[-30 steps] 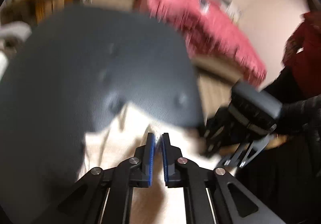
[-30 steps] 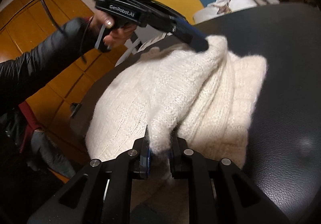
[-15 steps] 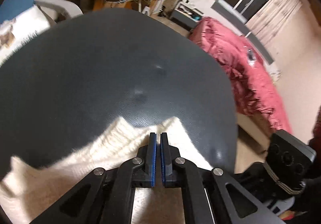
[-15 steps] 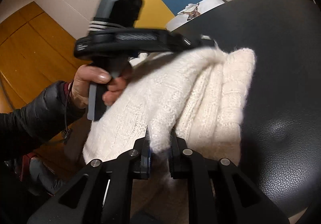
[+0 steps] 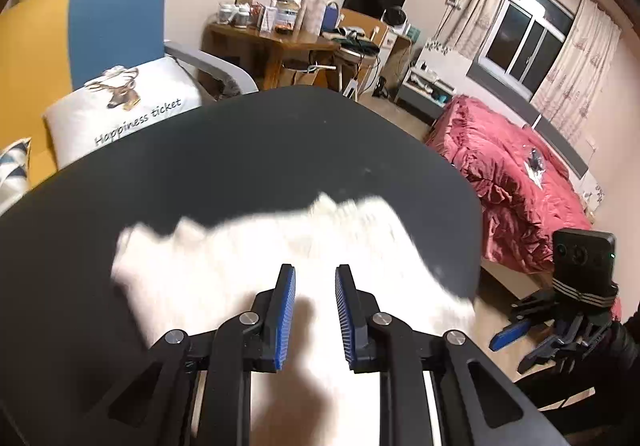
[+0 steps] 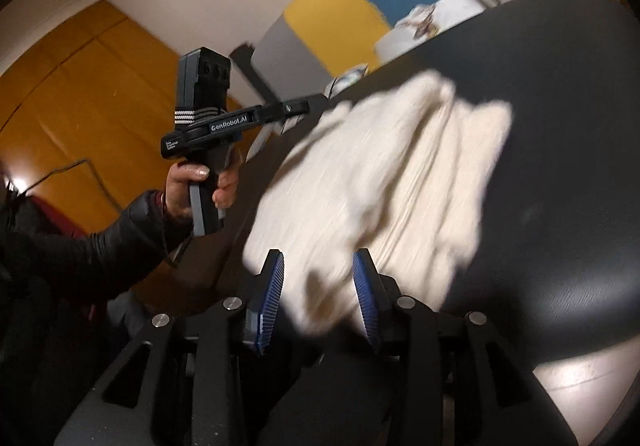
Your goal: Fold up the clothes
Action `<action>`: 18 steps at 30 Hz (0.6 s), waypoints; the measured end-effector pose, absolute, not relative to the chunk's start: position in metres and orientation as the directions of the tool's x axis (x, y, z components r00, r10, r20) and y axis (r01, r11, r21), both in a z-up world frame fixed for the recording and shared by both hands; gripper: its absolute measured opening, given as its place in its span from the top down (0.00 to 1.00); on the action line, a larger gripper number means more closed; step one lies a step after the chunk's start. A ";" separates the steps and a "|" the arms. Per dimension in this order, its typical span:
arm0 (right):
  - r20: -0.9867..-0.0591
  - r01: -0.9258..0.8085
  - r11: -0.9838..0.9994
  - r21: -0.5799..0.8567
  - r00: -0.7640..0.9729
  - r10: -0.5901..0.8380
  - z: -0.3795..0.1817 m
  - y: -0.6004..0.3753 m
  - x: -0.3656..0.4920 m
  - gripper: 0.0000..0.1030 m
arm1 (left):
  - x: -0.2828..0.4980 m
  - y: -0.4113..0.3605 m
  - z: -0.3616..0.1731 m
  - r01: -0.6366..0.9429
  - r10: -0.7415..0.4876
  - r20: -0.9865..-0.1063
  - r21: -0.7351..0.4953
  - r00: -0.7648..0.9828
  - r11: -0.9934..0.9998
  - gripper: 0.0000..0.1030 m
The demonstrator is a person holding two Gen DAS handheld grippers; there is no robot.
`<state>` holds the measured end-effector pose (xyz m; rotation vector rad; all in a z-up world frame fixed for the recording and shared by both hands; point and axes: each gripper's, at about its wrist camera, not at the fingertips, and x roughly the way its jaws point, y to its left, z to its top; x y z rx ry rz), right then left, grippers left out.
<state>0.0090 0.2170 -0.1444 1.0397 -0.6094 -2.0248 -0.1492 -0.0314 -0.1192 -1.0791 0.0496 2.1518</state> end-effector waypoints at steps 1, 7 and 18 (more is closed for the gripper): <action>-0.475 0.409 -0.599 0.689 -0.371 -0.798 -0.148 0.213 0.013 0.62 | -0.141 -0.035 -0.125 -0.609 0.567 -0.718 -0.251 -0.405 -0.753 0.80; -0.571 0.346 -0.683 0.643 -0.378 -0.729 -0.171 0.185 0.002 0.86 | -0.105 -0.037 -0.137 -0.639 0.556 -0.713 -0.197 -0.427 -0.743 0.80; -0.692 0.279 -0.800 0.531 -0.401 -0.599 -0.184 0.212 -0.012 0.90 | -0.073 -0.006 -0.138 -0.728 0.505 -0.764 -0.068 -0.402 -0.682 0.76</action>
